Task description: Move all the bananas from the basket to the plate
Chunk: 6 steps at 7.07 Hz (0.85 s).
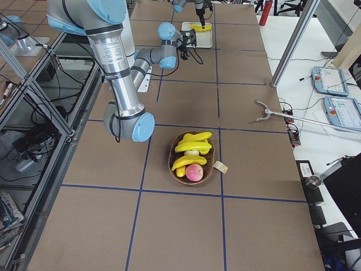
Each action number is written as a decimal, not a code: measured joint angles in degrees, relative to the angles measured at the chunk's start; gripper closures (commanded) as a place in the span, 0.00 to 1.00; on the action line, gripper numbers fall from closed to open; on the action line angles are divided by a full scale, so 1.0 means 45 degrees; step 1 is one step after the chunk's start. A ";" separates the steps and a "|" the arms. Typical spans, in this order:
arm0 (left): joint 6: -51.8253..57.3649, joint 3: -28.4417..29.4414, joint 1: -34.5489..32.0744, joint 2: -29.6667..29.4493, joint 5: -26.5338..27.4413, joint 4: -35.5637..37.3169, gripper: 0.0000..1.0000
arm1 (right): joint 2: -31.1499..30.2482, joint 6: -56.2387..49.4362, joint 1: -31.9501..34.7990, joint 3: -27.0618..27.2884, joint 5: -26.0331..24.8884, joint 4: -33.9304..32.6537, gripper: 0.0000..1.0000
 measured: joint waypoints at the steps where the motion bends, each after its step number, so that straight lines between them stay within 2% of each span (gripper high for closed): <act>1: 0.0973 0.0002 -0.0543 -0.0028 -0.0057 0.0090 0.00 | -0.0018 -0.0001 0.0090 -0.0002 0.0055 -0.0054 0.00; 3: 0.3941 -0.0002 -0.1638 -0.0078 -0.0175 0.0695 0.00 | -0.0114 -0.0030 0.0567 0.0068 0.0375 -0.0712 0.00; 5: 0.5227 -0.0192 -0.2194 -0.0107 -0.0427 0.0979 0.00 | -0.0404 -0.0552 0.1755 0.0641 0.1260 -0.3071 0.00; 6: 0.5348 -0.0366 -0.2445 -0.0125 -0.1104 0.1109 0.00 | -0.0569 -0.1477 0.2362 0.0907 0.1738 -0.4531 0.00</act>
